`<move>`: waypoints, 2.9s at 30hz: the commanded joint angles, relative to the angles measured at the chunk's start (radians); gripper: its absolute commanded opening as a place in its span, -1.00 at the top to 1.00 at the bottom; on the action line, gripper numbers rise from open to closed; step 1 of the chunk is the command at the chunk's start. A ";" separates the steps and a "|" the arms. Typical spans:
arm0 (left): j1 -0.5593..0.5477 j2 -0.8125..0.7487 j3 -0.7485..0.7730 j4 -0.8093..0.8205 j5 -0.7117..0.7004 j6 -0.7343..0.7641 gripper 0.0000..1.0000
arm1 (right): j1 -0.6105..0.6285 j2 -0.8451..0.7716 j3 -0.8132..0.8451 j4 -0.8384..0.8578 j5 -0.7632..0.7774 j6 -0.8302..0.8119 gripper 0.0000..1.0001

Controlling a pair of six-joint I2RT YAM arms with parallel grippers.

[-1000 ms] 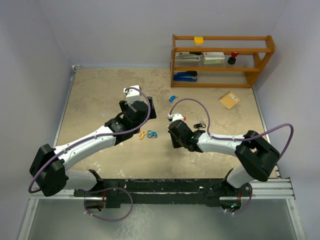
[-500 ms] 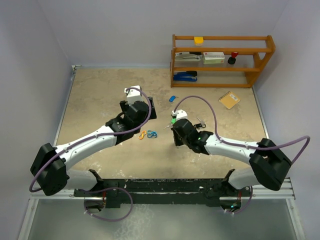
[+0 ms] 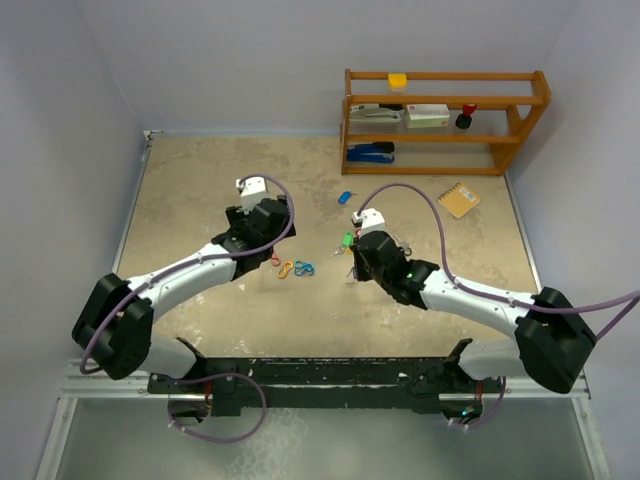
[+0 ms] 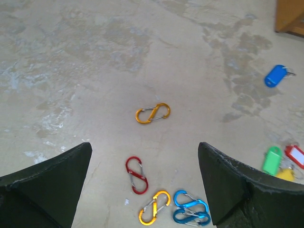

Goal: Put the keys on the keyring

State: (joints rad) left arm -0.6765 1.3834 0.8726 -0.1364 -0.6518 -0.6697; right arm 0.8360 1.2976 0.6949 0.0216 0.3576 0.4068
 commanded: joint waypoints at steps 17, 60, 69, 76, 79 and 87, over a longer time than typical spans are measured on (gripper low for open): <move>0.060 0.201 0.003 0.033 0.078 -0.037 -0.78 | -0.052 -0.113 0.023 0.050 -0.020 -0.051 1.00; -0.076 0.280 -0.075 0.040 -0.094 -0.415 -0.49 | -0.060 -0.188 -0.029 0.038 -0.027 -0.051 1.00; -0.076 0.300 -0.078 0.037 -0.096 -0.414 0.04 | -0.064 -0.197 -0.037 0.038 -0.028 -0.051 1.00; -0.081 0.312 -0.081 0.020 -0.101 -0.418 0.09 | -0.067 -0.199 -0.043 0.044 -0.036 -0.051 1.00; -0.083 0.318 -0.082 0.020 -0.100 -0.422 0.17 | -0.067 -0.200 -0.047 0.047 -0.039 -0.051 1.00; -0.093 0.335 -0.078 0.027 -0.090 -0.420 0.37 | -0.071 -0.216 -0.058 0.046 -0.039 -0.051 1.00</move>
State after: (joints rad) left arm -0.7601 1.6852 0.7883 -0.1093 -0.7803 -1.0641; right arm 0.7712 1.1217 0.6456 0.0429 0.3218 0.3695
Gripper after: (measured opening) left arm 0.353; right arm 0.005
